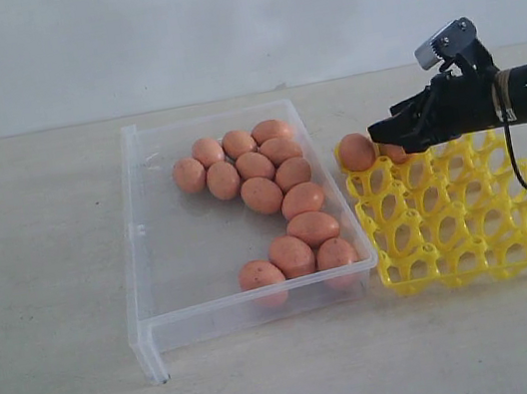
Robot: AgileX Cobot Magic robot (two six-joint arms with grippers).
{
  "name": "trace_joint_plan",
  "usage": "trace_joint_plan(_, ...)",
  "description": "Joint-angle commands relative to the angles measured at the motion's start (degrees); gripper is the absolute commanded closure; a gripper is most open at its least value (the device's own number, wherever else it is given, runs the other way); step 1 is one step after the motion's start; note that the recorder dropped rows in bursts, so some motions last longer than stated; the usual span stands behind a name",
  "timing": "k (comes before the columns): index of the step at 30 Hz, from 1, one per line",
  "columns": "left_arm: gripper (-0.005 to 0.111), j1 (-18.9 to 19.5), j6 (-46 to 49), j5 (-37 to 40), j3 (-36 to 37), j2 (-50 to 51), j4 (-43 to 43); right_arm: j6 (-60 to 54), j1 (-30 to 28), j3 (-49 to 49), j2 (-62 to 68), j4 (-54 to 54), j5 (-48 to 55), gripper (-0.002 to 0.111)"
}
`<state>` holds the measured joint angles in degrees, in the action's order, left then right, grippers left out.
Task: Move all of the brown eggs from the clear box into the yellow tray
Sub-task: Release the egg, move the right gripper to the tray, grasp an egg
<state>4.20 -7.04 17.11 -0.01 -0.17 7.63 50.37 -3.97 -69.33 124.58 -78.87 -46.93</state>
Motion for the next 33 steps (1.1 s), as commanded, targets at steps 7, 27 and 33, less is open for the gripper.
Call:
trace_joint_plan(7,0.111,-0.22,-0.21,-0.61,0.01,0.17,-0.09,2.91,7.39,-0.71,-14.18,7.49,-11.49,0.109)
trace_joint_plan(27,0.111,-0.22,-0.21,-0.61,0.01,0.17,-0.09,-60.28,37.14,-38.82,-11.47,88.63,116.02,0.108)
trace_joint_plan(33,0.111,-0.22,-0.21,-0.61,0.01,0.17,-0.09,-59.89,37.14,-42.29,-5.86,84.27,116.89,0.077)
